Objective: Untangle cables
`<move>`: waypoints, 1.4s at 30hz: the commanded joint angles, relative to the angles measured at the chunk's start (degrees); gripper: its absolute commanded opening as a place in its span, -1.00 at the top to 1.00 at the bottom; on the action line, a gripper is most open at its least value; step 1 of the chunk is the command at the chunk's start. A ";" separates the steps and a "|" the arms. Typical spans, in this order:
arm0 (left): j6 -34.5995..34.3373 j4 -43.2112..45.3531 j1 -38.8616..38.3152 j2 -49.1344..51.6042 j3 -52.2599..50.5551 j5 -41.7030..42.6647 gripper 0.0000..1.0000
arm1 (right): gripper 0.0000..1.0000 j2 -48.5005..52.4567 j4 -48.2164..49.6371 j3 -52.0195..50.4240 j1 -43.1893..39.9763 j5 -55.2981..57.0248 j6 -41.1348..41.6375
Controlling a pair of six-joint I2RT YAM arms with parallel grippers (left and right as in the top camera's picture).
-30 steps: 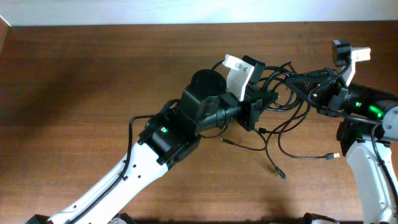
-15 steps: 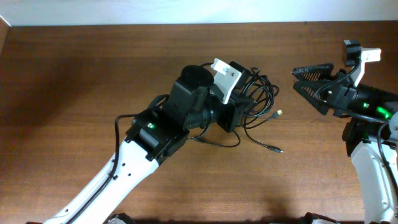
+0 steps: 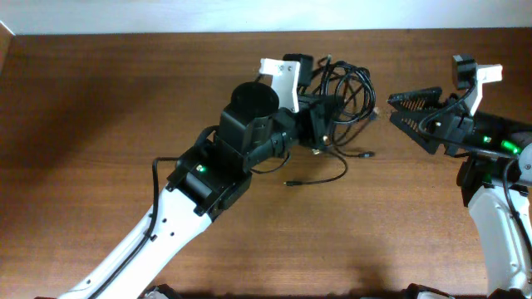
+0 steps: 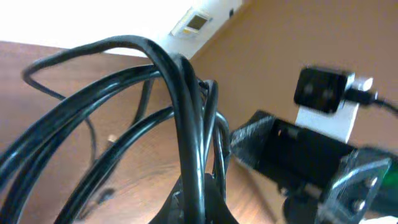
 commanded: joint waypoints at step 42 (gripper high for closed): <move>16.79 -17.77 4.31 -2.58 0.39 -12.33 -0.10 | 0.92 13.20 -71.82 7.85 8.70 44.85 -32.48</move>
